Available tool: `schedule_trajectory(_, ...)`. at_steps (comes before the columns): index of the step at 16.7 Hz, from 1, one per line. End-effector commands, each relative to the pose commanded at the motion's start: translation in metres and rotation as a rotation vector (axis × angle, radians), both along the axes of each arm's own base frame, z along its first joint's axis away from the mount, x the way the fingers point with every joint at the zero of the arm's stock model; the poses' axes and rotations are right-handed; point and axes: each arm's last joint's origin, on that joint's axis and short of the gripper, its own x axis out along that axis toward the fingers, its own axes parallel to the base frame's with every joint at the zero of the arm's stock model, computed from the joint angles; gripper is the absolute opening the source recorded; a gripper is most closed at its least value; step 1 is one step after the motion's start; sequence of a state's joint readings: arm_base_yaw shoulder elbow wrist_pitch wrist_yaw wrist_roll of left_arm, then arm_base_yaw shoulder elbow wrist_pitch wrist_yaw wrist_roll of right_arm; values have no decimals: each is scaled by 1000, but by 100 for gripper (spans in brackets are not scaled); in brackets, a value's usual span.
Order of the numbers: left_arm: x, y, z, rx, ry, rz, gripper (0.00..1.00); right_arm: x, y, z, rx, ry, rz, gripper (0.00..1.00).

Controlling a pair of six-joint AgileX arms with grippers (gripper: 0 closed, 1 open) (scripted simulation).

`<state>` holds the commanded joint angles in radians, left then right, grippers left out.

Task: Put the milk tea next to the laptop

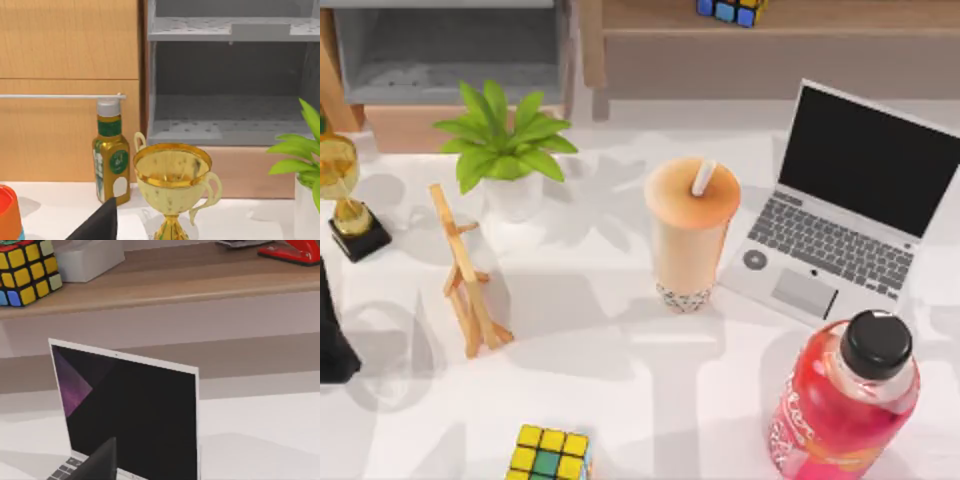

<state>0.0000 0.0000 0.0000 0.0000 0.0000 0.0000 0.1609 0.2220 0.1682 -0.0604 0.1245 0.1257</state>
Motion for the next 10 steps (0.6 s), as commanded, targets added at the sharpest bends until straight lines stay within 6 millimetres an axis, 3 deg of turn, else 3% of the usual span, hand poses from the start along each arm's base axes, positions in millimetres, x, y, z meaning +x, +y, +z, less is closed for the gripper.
schedule_trajectory(5, 0, 0, 0, 0, 0, 0, 100, 34, 42, 46, 92, 209, 20, 100)
schedule_trajectory(10, 0, 0, 0, 0, 0, 0, 100, 76, 131, 65, 71, 389, 8, 100)
